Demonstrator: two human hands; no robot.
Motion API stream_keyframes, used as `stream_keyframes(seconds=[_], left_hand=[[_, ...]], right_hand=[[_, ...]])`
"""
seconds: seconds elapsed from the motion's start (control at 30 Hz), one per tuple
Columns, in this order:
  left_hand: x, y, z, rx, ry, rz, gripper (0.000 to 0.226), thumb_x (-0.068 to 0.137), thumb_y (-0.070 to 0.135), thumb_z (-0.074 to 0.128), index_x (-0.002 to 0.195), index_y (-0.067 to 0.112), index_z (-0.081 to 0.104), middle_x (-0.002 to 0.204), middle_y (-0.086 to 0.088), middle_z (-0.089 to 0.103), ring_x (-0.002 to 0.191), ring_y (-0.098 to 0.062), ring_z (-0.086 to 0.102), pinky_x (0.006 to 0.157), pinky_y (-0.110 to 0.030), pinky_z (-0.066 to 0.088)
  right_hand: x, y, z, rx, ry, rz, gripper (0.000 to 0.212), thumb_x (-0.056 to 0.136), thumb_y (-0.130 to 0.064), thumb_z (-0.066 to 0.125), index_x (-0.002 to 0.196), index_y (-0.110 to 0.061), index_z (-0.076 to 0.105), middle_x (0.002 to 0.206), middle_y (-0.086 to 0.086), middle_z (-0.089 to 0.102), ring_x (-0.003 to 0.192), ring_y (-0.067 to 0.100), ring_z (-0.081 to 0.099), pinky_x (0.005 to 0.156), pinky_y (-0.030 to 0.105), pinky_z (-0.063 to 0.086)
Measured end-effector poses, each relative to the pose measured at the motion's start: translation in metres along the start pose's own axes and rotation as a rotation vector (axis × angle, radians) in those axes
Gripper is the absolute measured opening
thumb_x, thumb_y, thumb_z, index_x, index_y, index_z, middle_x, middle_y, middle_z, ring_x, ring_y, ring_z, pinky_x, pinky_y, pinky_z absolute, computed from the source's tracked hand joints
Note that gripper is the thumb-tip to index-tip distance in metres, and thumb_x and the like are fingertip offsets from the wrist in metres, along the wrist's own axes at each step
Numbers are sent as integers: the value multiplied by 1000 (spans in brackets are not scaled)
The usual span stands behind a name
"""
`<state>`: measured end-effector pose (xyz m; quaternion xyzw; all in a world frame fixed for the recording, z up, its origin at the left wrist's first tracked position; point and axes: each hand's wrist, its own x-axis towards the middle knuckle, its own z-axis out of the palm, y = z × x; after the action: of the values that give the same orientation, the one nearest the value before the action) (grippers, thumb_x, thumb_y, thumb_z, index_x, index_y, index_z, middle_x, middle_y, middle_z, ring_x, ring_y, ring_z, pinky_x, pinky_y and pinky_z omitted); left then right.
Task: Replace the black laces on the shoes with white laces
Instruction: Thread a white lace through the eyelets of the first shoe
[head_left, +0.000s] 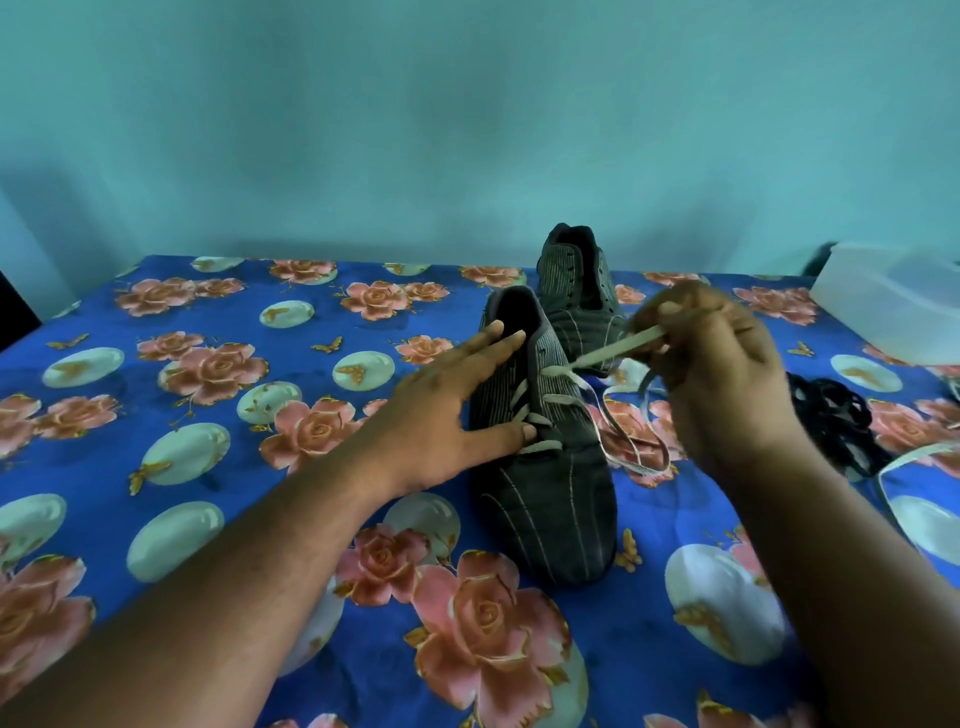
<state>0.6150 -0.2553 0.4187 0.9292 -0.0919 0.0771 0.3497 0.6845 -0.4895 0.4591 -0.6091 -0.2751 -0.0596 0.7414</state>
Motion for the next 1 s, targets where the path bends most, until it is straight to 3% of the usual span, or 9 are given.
stream_keyframes(seconds=[0.1,0.2,0.27,0.33,0.4,0.47,0.67,0.87,1.0], left_hand=[[0,-2,0,-32,41,33,93,75,76,63,156,52,24,165,30,14,152,5,10,126,-45,21],[0,-4,2,-57,116,94,87,79,76,63,155,44,36,162,25,28,149,8,22,116,-10,23],[0,-1,1,-84,208,116,73,85,65,69,148,33,51,152,20,46,133,18,38,100,2,29],[1,1,0,-67,334,134,51,89,54,71,130,24,67,127,17,63,114,10,56,90,-4,41],[2,1,0,-56,403,132,34,90,51,68,110,23,73,102,14,69,95,-7,66,82,-25,54],[3,2,2,-60,389,117,27,90,49,65,99,25,74,90,12,69,83,-11,65,74,-37,55],[4,6,5,-95,363,135,17,91,40,73,87,24,74,78,11,66,73,-13,60,65,-34,50],[4,14,10,-150,292,90,13,93,28,73,82,23,69,76,12,63,75,-15,58,66,-28,47],[4,9,5,-165,236,-1,24,83,44,60,70,24,61,64,10,58,62,-13,55,77,-31,51]], right_hand=[[5,-2,-13,-216,13,-32,23,86,-18,55,66,-8,53,65,-1,59,65,19,52,70,31,43],[5,5,-21,-370,-47,43,20,88,-13,57,77,1,48,65,7,53,61,33,42,62,33,38],[5,10,-22,-466,-65,117,16,89,-5,61,80,-10,48,62,-3,49,54,16,39,52,26,34],[5,16,-22,-667,-105,85,18,87,-6,61,86,-22,53,72,-14,53,59,5,43,57,21,37],[4,24,-19,-877,-166,-45,22,80,-19,60,100,-29,61,98,-13,58,88,6,50,78,26,41],[0,30,-13,-904,-213,-134,39,79,-29,55,116,-29,66,117,-11,57,111,14,49,95,32,39],[-1,37,2,-925,-312,-200,46,97,-33,42,140,-39,58,133,-11,54,127,20,46,109,41,36],[-1,38,4,-1016,-357,-171,50,98,-36,34,144,-49,50,146,-8,49,135,21,39,110,48,36],[0,38,6,-1094,-363,-186,51,95,-37,34,142,-48,49,142,-14,49,132,20,39,106,51,37]])
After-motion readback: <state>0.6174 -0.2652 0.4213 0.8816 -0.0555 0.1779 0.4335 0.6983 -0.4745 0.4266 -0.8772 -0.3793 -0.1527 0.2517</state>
